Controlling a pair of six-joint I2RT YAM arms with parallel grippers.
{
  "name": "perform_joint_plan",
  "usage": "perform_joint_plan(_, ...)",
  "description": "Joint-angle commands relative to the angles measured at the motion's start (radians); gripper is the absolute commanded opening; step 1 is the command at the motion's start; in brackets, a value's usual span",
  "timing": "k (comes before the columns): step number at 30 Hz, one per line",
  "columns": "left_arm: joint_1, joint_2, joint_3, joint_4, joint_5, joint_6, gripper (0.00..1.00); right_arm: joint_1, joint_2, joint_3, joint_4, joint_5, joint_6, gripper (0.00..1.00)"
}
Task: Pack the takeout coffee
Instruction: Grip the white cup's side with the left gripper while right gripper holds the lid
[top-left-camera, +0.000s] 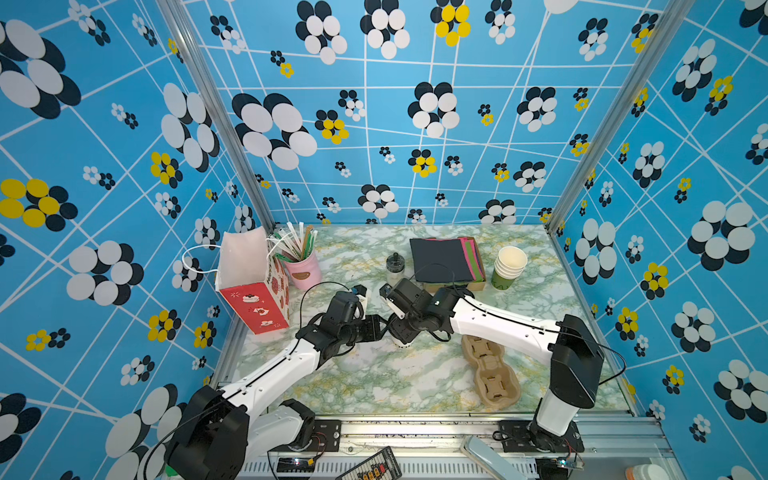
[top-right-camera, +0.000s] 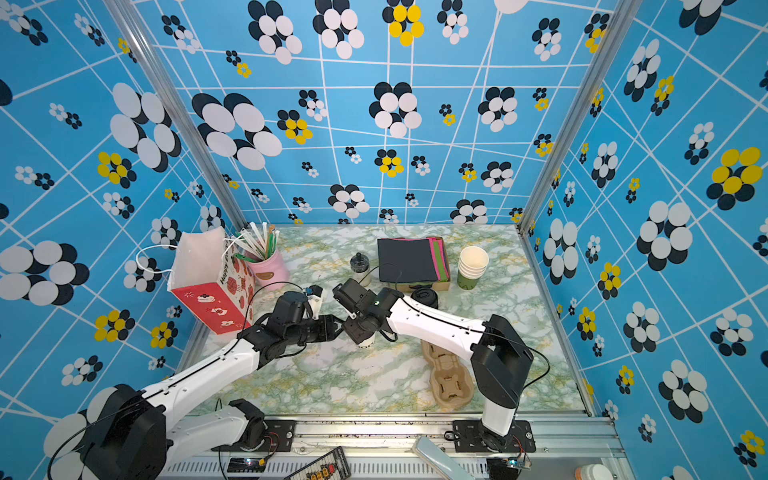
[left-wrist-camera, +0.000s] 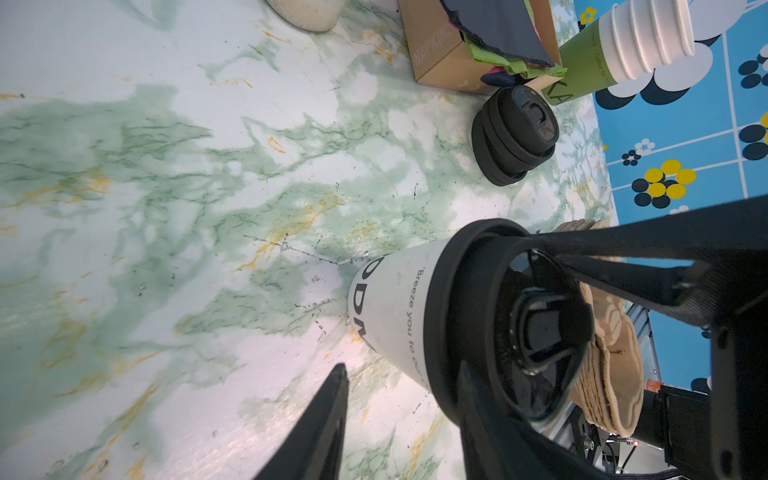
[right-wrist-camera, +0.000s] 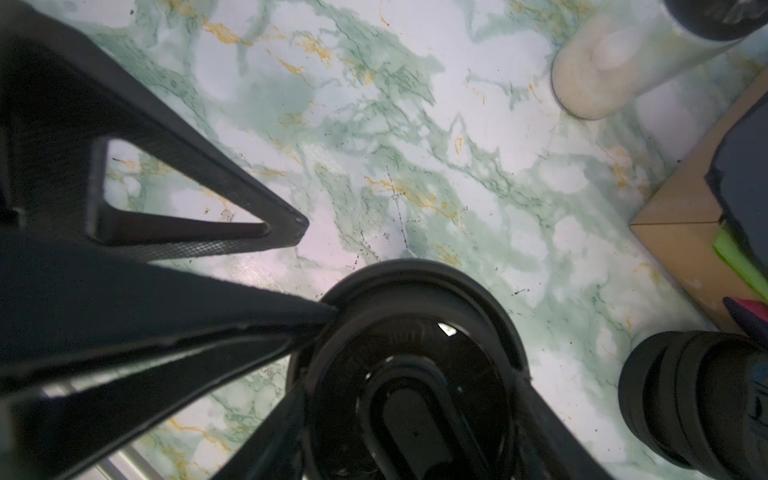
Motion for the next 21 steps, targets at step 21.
perform_joint_plan(21,-0.034,0.022,-0.046,-0.147,-0.046,0.006,0.39,0.015,0.097,-0.200,-0.206,-0.156,0.005,0.34)
